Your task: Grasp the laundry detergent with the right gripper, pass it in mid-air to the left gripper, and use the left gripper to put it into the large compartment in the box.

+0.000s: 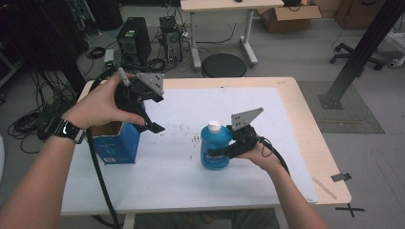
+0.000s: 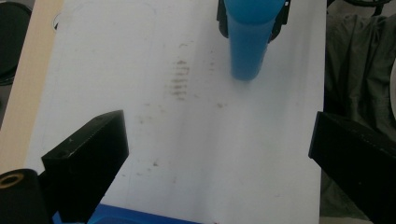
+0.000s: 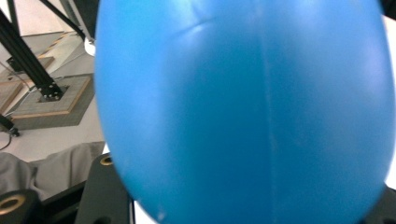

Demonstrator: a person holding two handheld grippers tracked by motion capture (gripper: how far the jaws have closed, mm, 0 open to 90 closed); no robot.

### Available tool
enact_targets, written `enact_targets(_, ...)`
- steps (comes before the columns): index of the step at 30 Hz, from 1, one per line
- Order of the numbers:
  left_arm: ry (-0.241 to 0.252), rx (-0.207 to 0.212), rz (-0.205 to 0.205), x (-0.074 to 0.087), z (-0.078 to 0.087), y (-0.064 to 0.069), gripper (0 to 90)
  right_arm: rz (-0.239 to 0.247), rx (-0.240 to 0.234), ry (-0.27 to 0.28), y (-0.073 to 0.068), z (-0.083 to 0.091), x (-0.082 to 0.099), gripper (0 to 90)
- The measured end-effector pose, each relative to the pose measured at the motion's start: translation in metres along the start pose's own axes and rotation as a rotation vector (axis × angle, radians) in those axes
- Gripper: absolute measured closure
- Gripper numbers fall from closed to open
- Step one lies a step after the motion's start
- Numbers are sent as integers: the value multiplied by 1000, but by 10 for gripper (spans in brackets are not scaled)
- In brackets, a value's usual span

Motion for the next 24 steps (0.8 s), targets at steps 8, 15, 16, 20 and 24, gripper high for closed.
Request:
enact_targets(8, -5, 1, -8, -8, 11, 2, 51, 41, -35, -34, 4, 8, -44, 420)
enact_targets(15, -12, -6, -20, -20, 16, 4, 45, 62, -71, -56, 5, 4, -75, 420)
enact_targets(16, -13, -7, -24, -22, 17, 4, 45, 66, -80, -58, 5, 2, -78, 421)
enact_targets(20, -20, -5, -36, -29, 17, 4, 43, 86, -91, -91, 3, -7, -92, 420)
enact_targets(24, -25, -2, -45, -33, 17, 4, 42, 92, -97, -101, 2, -11, -98, 420)
Point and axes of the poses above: each handheld gripper's, and its own axes: z roughly backward along the jaws, x roughly out of its underside, y roughly to its right, the point moved 4 cm from there along -z, roughly forward along the jaws, and after that the axes turned 11 degrees about -y, right-handed, at the moved point
